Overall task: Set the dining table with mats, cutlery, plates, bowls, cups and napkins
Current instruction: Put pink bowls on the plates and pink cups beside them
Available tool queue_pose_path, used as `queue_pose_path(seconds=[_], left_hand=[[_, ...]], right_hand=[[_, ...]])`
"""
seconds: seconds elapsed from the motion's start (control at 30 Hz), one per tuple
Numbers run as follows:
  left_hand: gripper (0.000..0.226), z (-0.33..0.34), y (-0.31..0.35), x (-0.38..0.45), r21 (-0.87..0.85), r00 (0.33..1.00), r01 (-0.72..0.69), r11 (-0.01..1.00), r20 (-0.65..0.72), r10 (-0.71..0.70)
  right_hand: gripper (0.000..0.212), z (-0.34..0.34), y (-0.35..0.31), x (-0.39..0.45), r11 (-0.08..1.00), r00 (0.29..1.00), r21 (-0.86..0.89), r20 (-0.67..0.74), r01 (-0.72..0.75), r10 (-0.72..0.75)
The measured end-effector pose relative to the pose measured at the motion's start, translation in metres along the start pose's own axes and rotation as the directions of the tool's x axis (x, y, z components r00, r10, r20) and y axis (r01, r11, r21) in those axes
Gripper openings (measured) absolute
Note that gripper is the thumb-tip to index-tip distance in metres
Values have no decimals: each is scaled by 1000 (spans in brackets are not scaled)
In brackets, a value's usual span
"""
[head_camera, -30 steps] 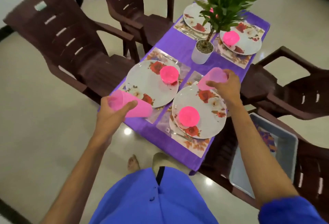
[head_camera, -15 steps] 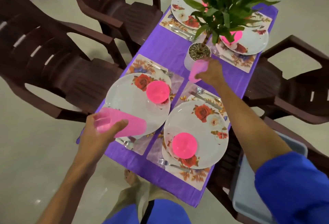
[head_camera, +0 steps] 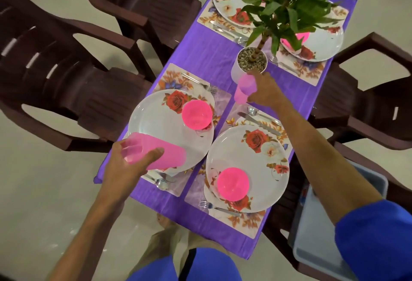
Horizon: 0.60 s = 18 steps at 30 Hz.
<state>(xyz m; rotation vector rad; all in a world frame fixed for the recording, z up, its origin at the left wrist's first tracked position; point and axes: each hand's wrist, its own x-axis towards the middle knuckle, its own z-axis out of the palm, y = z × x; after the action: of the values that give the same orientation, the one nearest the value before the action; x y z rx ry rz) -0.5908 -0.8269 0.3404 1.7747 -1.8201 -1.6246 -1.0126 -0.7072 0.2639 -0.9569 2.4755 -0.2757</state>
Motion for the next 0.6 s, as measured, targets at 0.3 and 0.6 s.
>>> queue_pose_path(seconds=[0.3,0.6], left_hand=[[99,-8,-2,-7,53,999,-18,998,29,16],[67,-6,-4,-45,117,970,-72,990,240,42]], right_hand=[[94,-26,-28,-55,977,983,-212,-175,10,-48],[97,76,-161,-241,778,796,613,400,136,-454]])
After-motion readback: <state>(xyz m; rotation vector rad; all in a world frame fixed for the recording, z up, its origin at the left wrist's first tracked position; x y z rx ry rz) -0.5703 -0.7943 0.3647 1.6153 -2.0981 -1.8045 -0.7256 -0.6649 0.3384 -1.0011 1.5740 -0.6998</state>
